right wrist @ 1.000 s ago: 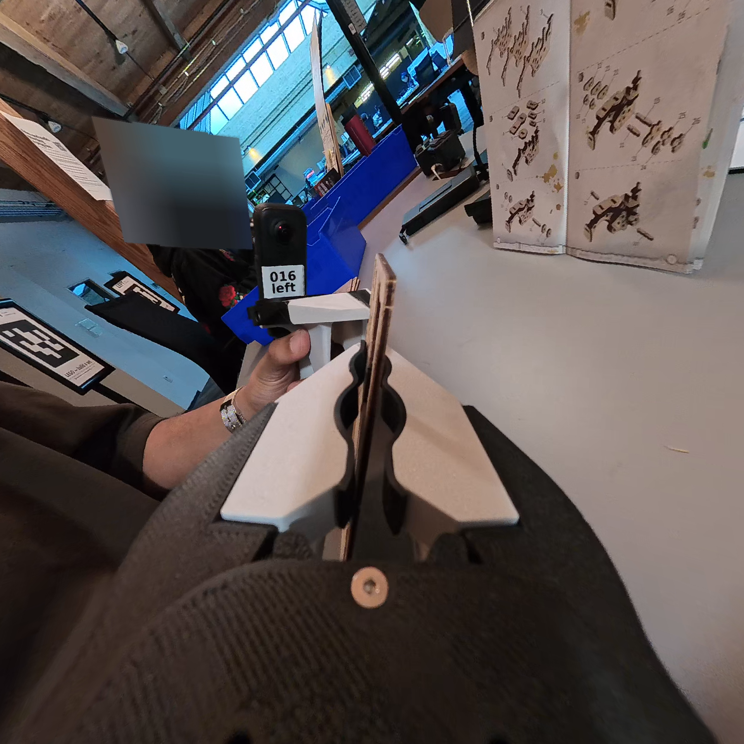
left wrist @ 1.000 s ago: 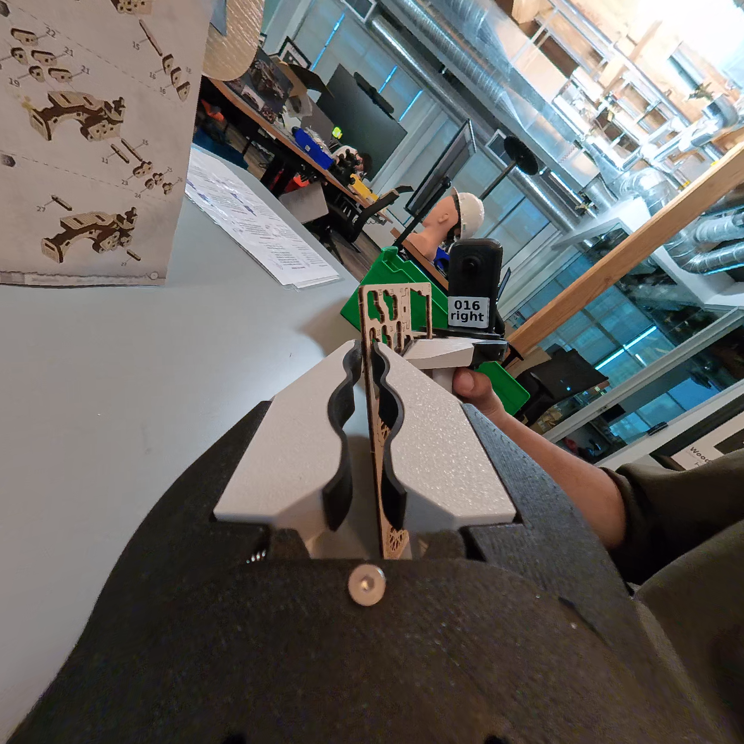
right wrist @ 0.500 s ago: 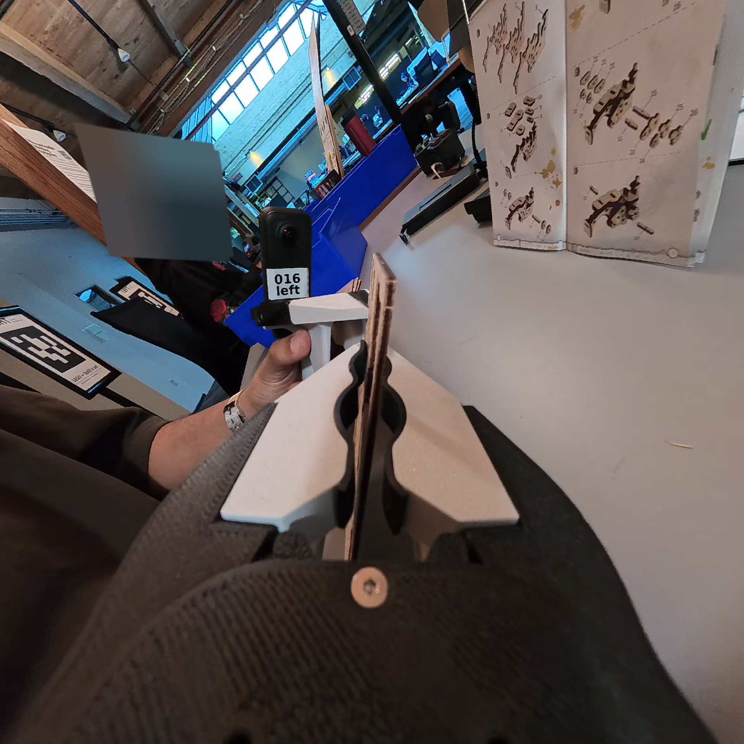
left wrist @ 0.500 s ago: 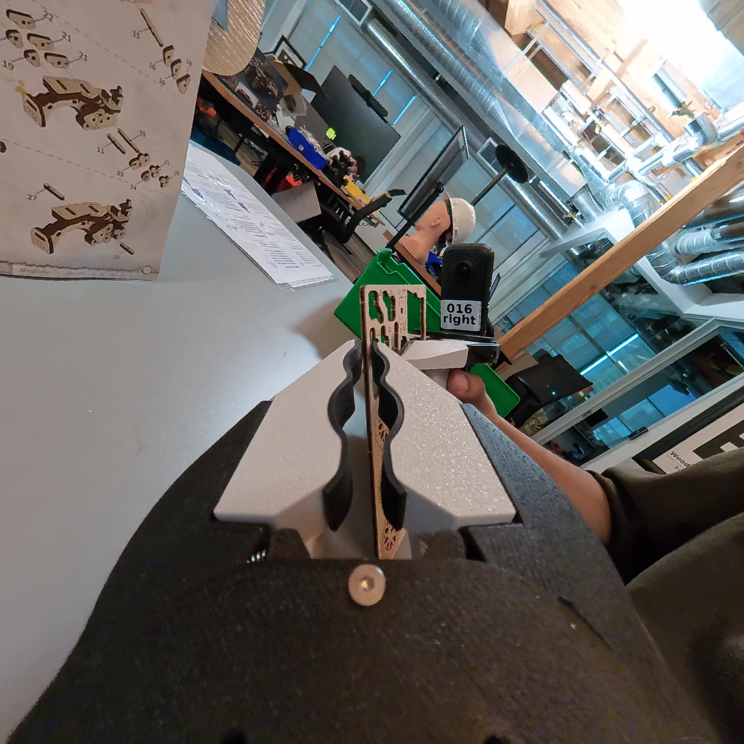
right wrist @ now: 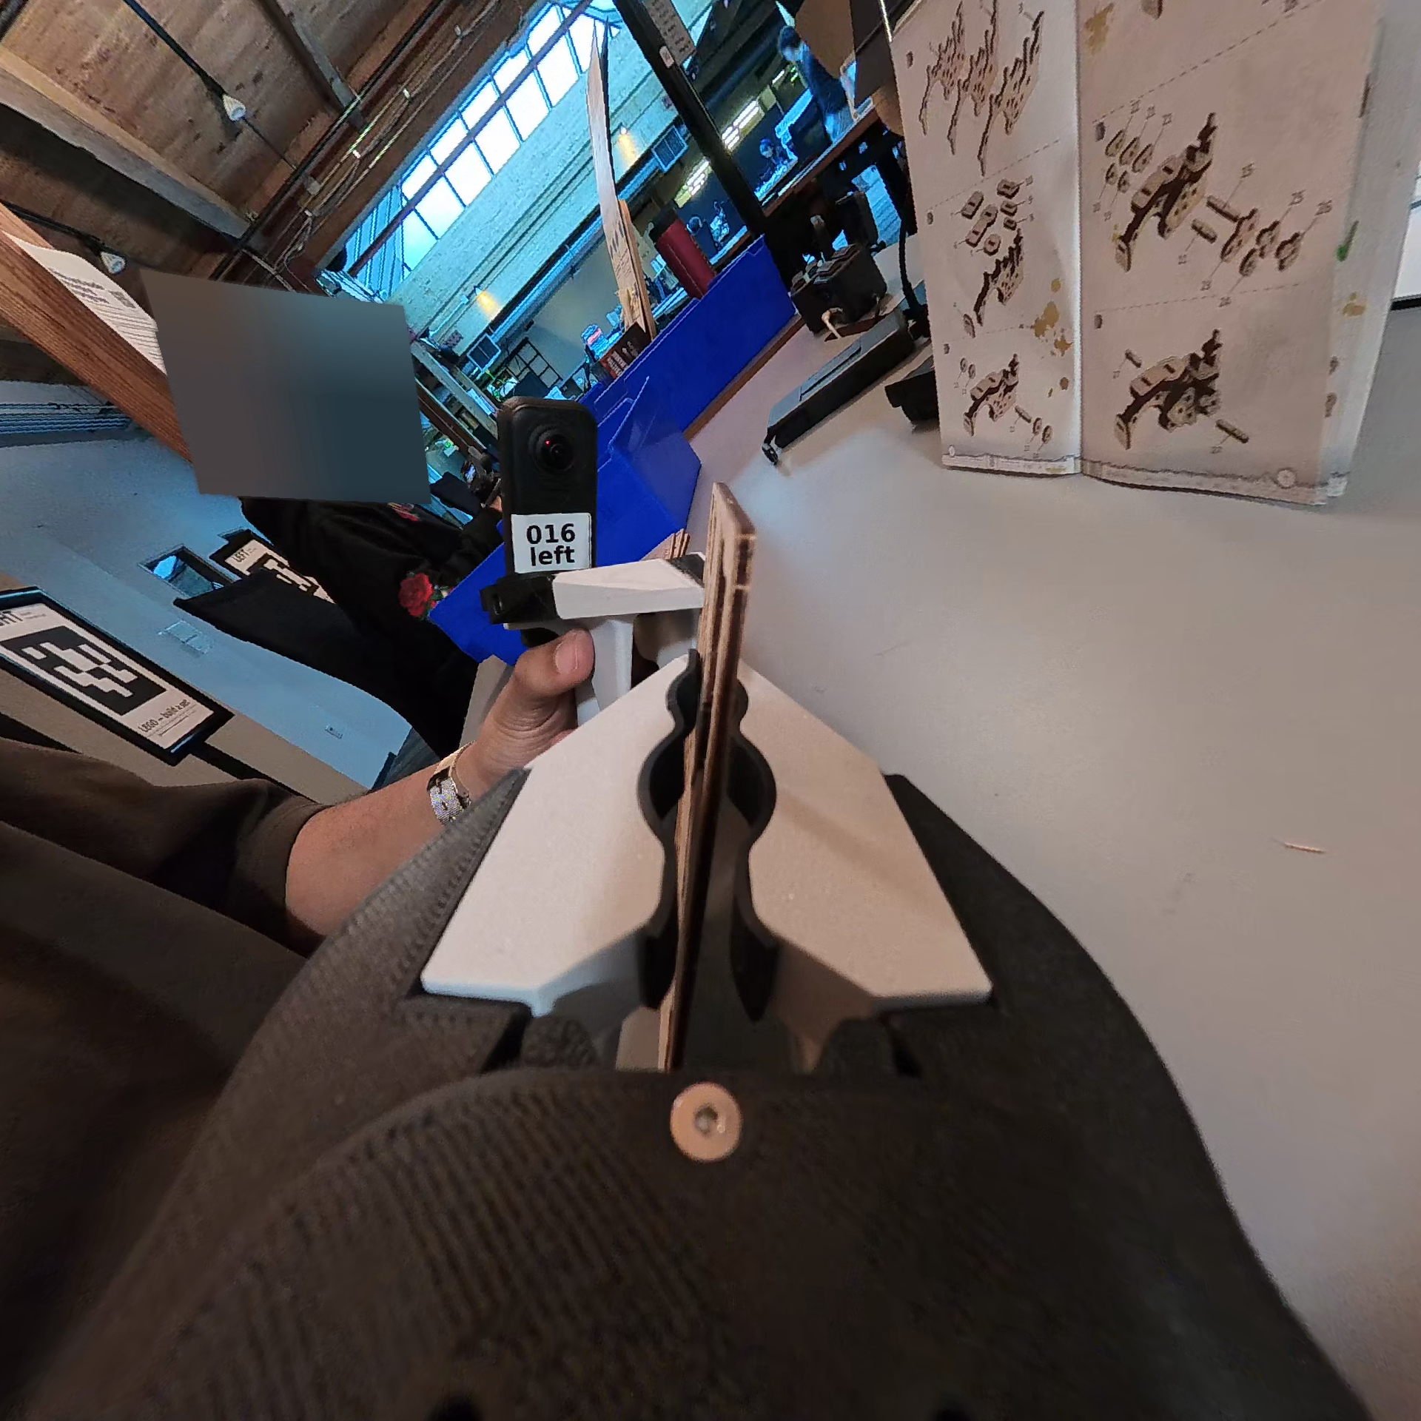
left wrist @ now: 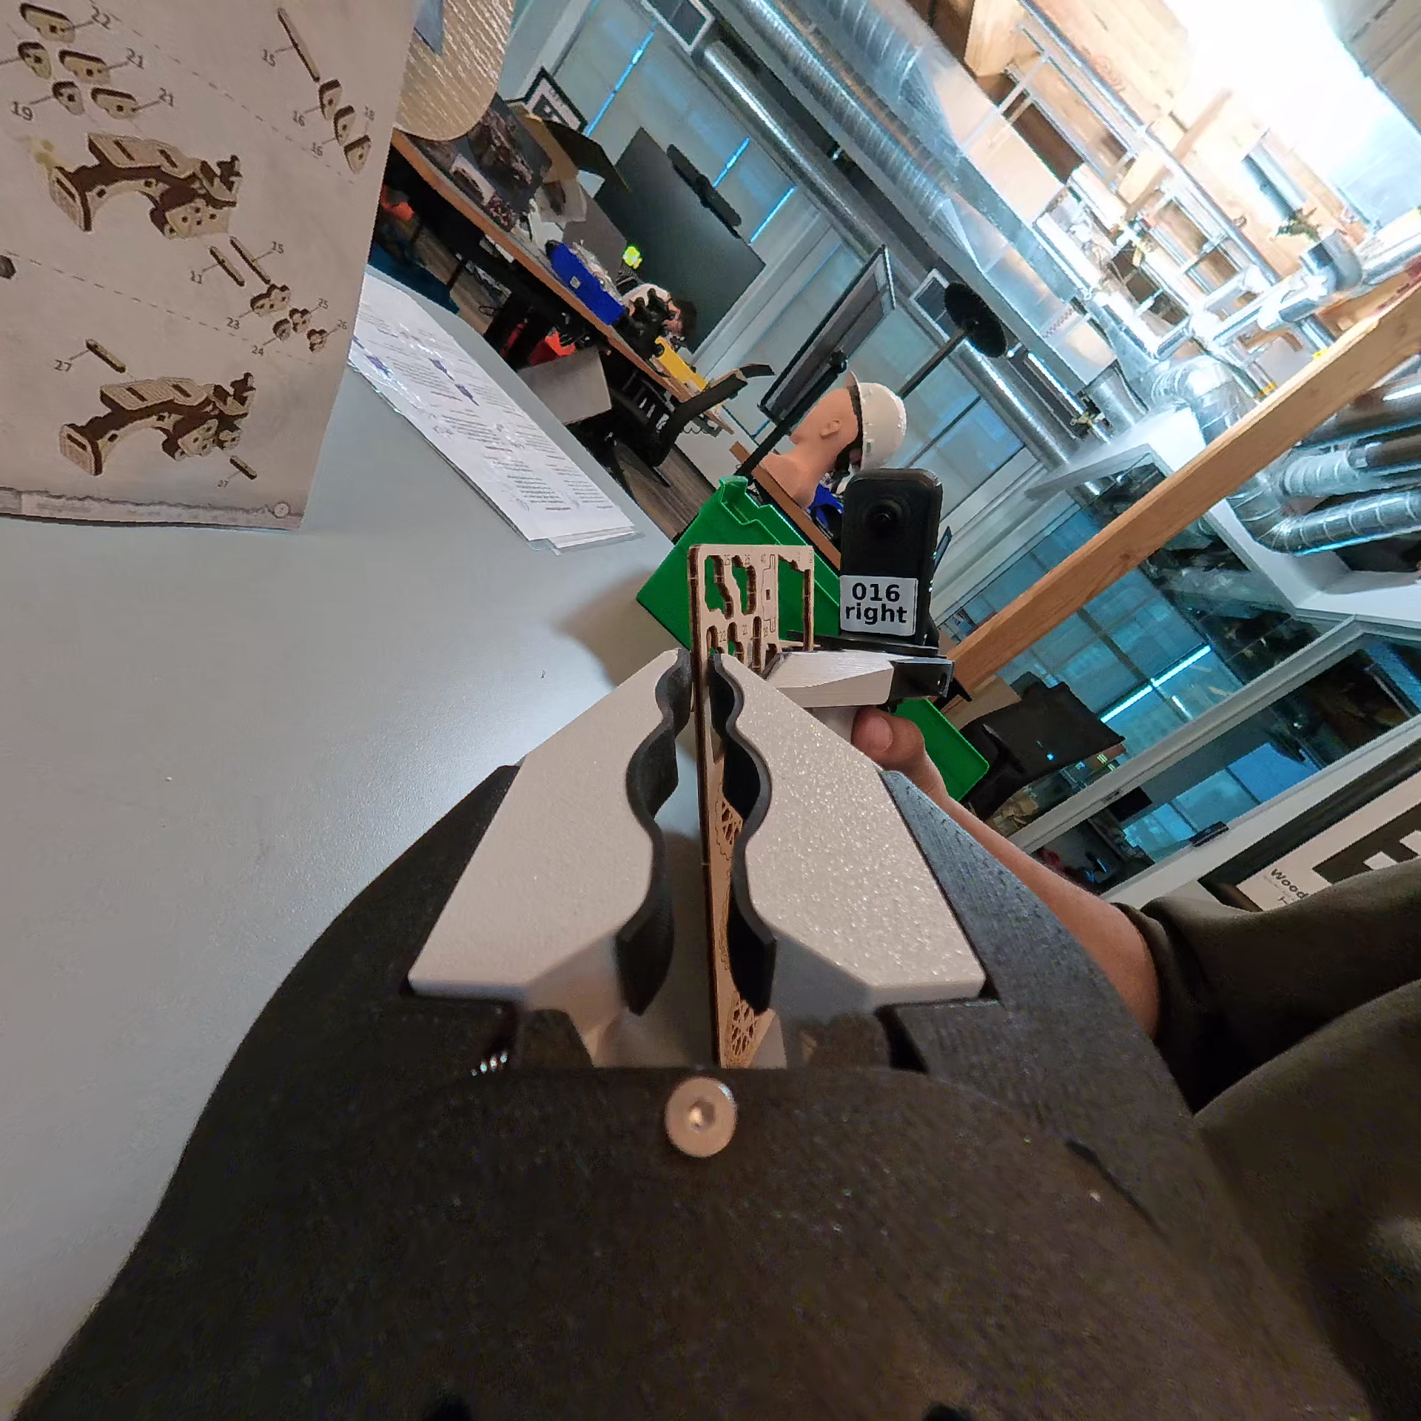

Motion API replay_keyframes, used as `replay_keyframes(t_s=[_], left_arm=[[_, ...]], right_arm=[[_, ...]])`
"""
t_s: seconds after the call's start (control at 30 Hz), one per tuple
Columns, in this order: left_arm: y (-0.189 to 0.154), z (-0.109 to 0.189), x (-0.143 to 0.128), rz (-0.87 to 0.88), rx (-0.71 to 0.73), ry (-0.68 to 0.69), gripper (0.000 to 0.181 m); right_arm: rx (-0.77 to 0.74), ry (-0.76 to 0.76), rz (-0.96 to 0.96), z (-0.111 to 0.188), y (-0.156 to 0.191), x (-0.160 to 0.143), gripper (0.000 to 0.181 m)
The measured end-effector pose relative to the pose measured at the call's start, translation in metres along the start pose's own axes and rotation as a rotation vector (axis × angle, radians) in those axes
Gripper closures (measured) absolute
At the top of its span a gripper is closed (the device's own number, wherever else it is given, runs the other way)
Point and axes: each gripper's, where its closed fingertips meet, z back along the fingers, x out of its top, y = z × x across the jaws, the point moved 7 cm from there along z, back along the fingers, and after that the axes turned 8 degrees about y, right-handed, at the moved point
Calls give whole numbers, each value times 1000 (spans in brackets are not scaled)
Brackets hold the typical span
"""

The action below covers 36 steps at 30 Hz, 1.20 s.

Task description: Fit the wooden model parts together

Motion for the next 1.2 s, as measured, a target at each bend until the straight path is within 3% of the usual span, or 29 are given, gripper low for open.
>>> replay_keyframes(t_s=[1.2], left_arm=[[1,2,2,17,-12,-20,178]], right_arm=[[18,-21,-30,1,-2,1,181]])
